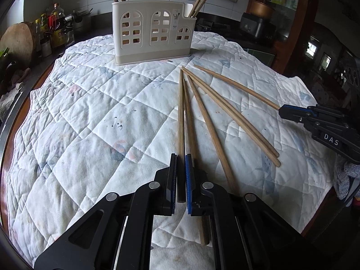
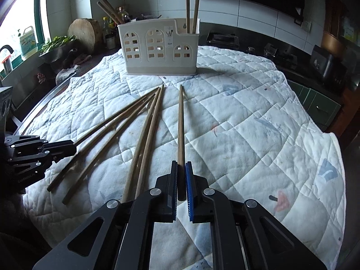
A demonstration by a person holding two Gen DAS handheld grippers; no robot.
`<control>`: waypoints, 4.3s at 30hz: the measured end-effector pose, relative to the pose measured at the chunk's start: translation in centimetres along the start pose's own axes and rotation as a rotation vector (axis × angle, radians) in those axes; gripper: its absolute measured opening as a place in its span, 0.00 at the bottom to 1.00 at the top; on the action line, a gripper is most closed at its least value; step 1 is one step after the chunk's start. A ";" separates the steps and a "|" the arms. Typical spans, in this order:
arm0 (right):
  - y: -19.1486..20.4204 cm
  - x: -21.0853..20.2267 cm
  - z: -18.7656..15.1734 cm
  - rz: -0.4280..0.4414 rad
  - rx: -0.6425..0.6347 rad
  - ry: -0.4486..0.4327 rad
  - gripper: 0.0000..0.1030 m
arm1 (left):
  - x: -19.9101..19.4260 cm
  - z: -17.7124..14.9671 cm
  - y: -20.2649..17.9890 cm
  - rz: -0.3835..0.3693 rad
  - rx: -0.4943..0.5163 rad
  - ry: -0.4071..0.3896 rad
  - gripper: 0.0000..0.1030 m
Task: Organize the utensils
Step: 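Lift both held chopsticks upright and carry them over the white holder, then lower the chopsticks into the holder and open both grippers, then move both grippers back down to the loose chopsticks on the cloth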
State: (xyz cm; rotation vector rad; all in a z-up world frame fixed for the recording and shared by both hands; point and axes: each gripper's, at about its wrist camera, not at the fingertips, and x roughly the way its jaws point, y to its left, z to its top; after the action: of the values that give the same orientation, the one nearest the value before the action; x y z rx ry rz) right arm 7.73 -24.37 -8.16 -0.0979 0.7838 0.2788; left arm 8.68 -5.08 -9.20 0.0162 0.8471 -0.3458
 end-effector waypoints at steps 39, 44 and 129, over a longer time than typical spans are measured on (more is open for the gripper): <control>1.6 -8.6 24.7 0.067 -0.101 -0.371 0.06 | -11.5 19.5 2.2 0.008 0.079 -0.366 0.06; 1.6 -7.8 26.9 0.046 -0.101 -0.398 0.06 | -13.4 22.6 2.7 0.037 0.081 -0.456 0.06; 1.6 -2.8 2.2 0.076 -0.002 -0.119 0.34 | -8.0 3.9 3.0 0.084 -0.040 -0.212 0.47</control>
State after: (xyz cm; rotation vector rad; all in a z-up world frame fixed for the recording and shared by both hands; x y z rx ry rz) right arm 6.88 -22.98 -4.67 -0.0524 0.6696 0.3544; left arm 7.57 -0.49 -1.14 -0.0223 0.6407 -0.2466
